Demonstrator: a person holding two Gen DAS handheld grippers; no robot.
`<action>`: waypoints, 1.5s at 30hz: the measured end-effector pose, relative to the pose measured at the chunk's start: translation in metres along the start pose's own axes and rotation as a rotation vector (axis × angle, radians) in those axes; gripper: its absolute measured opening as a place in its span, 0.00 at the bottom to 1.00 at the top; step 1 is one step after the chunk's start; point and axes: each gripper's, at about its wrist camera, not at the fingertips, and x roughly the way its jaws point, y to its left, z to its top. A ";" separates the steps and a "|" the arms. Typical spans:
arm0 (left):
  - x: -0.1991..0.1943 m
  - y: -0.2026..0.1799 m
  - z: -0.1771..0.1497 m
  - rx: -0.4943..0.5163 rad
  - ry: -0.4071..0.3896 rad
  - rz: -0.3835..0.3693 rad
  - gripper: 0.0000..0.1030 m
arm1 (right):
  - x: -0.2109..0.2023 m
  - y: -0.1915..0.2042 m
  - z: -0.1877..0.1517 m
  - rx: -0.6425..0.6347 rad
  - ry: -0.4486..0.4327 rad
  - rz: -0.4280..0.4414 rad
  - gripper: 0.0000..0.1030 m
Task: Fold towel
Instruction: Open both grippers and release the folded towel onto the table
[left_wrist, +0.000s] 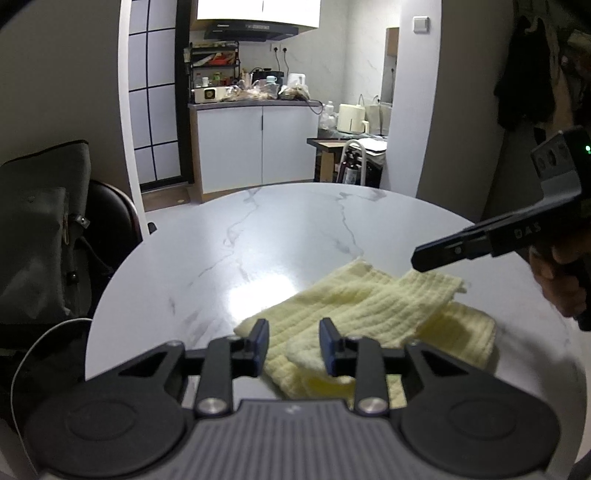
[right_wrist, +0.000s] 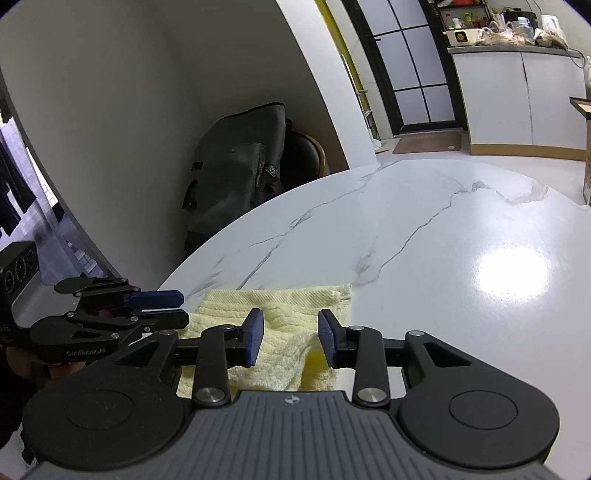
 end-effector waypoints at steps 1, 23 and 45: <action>0.000 0.000 0.001 0.000 0.000 0.003 0.33 | -0.001 0.000 -0.001 -0.005 0.003 0.001 0.35; -0.021 -0.008 -0.011 0.032 -0.027 0.014 0.42 | -0.020 0.027 -0.018 -0.140 0.024 -0.075 0.36; -0.034 -0.012 -0.034 0.042 -0.007 0.010 0.44 | -0.026 0.036 -0.036 -0.193 0.056 -0.133 0.36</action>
